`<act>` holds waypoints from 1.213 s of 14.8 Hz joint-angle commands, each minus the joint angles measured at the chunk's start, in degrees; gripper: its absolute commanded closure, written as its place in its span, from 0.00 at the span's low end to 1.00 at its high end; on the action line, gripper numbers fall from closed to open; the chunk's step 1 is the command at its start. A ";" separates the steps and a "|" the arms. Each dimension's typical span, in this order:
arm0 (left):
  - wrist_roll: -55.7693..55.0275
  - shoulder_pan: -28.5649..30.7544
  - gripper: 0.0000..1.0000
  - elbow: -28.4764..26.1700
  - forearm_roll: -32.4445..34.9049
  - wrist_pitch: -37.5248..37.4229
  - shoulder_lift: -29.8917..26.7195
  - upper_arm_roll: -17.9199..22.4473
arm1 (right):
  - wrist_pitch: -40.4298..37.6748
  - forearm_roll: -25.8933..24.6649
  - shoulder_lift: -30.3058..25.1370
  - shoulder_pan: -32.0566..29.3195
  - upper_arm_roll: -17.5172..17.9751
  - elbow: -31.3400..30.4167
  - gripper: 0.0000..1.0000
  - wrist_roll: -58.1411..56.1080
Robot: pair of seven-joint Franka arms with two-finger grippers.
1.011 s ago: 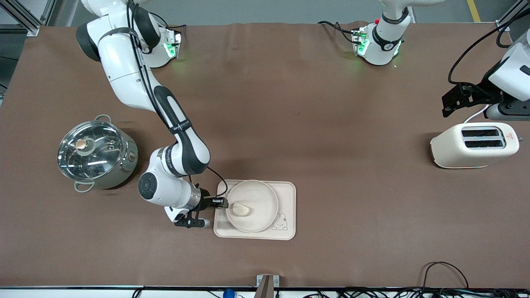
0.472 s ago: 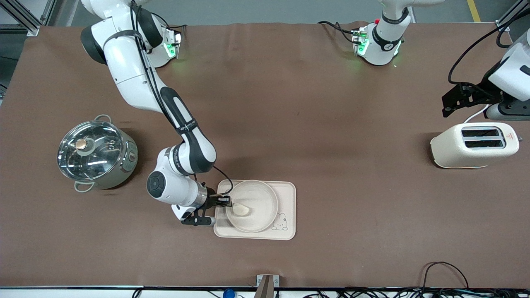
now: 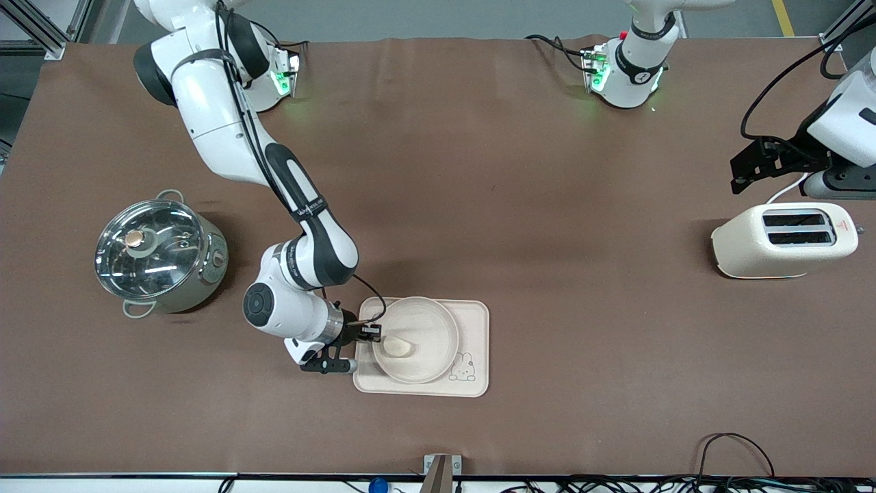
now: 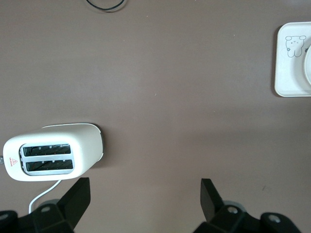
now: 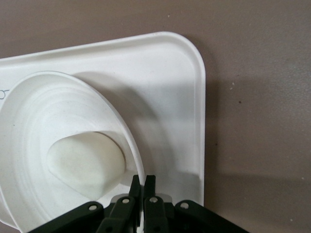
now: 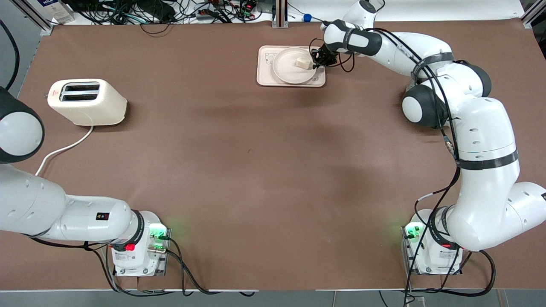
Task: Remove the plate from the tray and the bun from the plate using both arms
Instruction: 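Lift the plate off the tray and carry it past the tray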
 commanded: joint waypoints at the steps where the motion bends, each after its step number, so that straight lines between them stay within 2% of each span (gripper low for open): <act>1: 0.42 0.01 0.00 0.87 0.72 -1.14 0.28 -0.24 | -1.30 1.23 -0.92 -0.88 1.27 0.79 0.99 0.30; 6: 0.59 0.18 0.00 0.87 0.72 -1.14 0.28 -0.24 | -3.32 1.05 -8.56 -0.45 1.54 -4.82 0.99 0.30; 8: 0.59 0.18 0.00 0.87 0.72 -1.14 0.28 -0.24 | -4.55 0.79 -13.30 -0.28 3.55 -10.87 1.00 -0.05; 12: 0.59 0.18 0.00 0.78 0.72 -1.14 0.28 -0.24 | -4.38 0.26 -21.83 4.29 4.00 -21.51 1.00 -0.31; 14: 0.59 0.18 0.00 0.78 0.72 -1.14 0.28 -0.24 | -1.07 -0.44 -24.91 5.26 7.06 -28.62 1.00 -0.31; 16: 0.59 0.18 0.00 0.78 0.72 -1.22 0.28 -0.24 | 7.09 -0.53 -27.37 4.83 10.58 -37.41 1.00 -0.66; 18: 0.59 0.18 0.00 0.78 0.72 -1.22 0.28 -0.24 | 11.16 -0.53 -27.82 4.39 12.87 -41.65 1.00 -0.75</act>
